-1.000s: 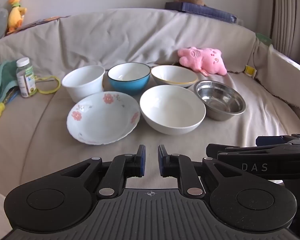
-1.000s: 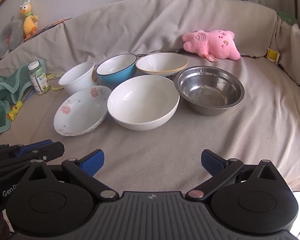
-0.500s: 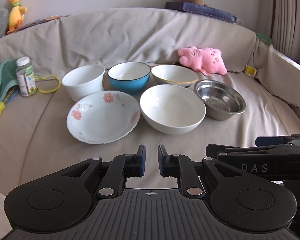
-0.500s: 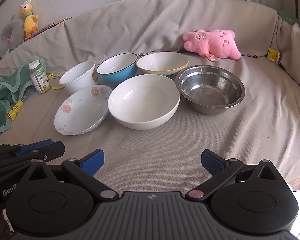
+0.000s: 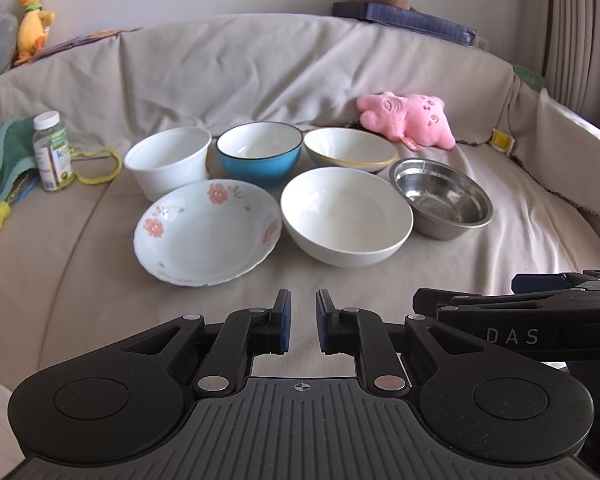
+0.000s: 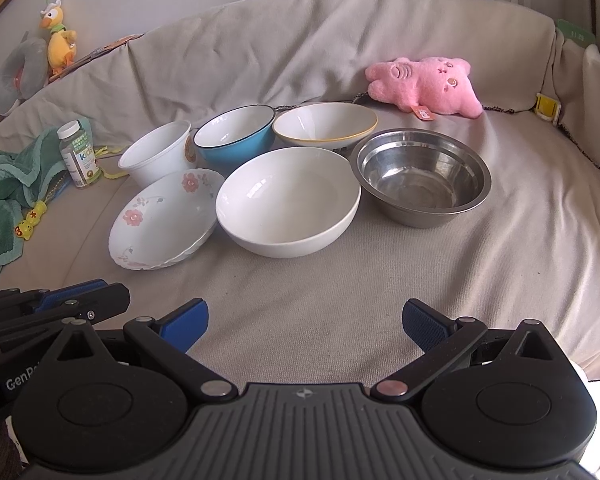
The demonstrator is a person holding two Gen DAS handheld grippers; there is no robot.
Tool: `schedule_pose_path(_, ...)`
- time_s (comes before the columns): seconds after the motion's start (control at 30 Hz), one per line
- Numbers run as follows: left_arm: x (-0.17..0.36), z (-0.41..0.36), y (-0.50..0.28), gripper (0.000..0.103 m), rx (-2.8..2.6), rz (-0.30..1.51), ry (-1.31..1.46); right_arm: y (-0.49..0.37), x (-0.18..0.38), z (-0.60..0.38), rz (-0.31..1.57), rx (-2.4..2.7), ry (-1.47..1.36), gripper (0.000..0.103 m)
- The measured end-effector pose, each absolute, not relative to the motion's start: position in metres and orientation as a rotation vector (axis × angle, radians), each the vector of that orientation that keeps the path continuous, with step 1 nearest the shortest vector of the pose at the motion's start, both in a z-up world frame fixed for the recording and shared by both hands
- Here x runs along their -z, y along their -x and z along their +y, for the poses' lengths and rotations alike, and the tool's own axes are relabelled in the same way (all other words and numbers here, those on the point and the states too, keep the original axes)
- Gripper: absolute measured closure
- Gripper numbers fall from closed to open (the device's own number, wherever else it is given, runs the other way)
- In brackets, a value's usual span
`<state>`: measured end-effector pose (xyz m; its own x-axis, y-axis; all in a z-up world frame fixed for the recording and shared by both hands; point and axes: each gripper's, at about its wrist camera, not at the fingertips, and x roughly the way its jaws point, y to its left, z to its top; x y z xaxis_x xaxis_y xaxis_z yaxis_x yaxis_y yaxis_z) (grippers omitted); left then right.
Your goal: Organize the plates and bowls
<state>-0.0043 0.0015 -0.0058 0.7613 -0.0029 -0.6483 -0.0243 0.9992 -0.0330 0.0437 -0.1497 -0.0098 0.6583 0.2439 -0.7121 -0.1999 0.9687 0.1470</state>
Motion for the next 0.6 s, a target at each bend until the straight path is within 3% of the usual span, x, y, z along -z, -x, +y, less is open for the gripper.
schedule_pose_path(0.6, 0.023, 0.064, -0.031, 0.086, 0.074, 0.702, 0.228, -0.062, 0.025, -0.128, 0.81, -0.269, 0.005, 0.0)
